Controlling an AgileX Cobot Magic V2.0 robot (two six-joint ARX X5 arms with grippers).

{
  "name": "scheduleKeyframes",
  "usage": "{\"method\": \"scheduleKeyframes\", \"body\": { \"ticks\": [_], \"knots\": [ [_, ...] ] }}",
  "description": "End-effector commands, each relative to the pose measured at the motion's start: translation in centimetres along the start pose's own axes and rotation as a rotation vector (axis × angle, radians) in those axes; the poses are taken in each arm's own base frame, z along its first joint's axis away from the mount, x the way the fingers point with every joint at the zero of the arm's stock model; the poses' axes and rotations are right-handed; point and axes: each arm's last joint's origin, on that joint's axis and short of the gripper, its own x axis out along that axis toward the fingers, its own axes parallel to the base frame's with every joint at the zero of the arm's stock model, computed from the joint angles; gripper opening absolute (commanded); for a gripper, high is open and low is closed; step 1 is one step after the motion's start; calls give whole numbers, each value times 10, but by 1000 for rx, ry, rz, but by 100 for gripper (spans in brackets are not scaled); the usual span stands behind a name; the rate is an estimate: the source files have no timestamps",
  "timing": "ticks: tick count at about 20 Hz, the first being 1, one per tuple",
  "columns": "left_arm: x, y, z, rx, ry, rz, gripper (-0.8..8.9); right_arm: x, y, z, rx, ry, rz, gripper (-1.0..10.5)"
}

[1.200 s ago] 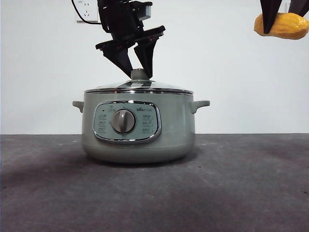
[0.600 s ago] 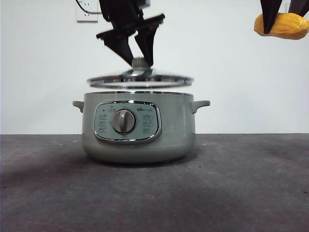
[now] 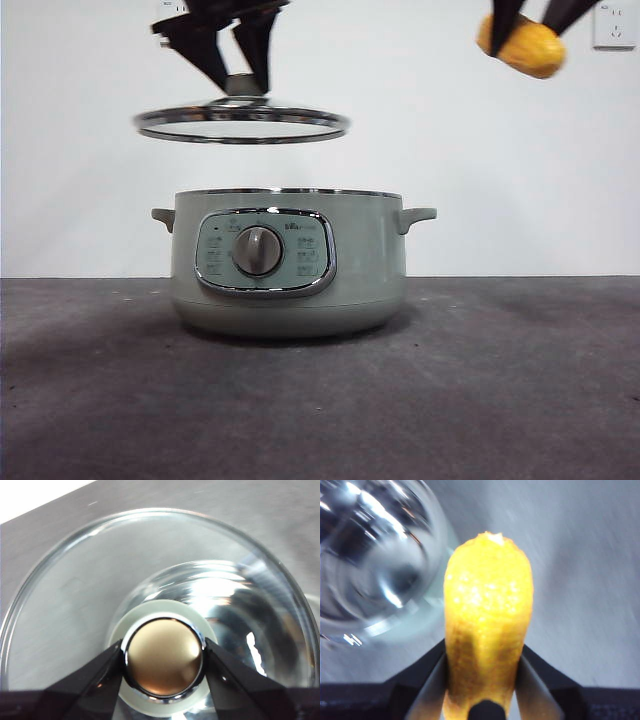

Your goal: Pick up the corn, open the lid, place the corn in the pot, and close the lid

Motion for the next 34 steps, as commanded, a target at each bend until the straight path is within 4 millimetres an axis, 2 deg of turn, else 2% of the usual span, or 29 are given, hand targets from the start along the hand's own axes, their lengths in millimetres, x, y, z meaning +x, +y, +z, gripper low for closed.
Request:
{"method": "scheduleKeyframes", "body": {
  "ticks": [1,5,9,14,17,21,26,34],
  "knots": [
    [-13,21,1,-14,-33,38,-13,7,17,8,-8,-67,54,-11],
    [-20,56,-5,-53,-10,95,-13,41,50,22,-40,-131,156,-11],
    [-35,90,-12,-105,-16,155,-13,96,79,32,-69,-124,254,-11],
    [-51,126,-21,-157,-29,224,-13,160,102,62,-78,-93,287,-11],
    [-55,141,-26,-182,-27,247,-13,192,108,63,-78,-5,268,-11],
    [-58,153,-30,-204,-30,267,-13,233,110,44,-81,131,244,-11],
    [-59,158,-32,-205,-29,276,-13,259,116,30,-108,203,239,-11],
    [-60,159,-33,-207,-25,278,-13,263,118,18,-145,292,228,-11]
  ]
}}
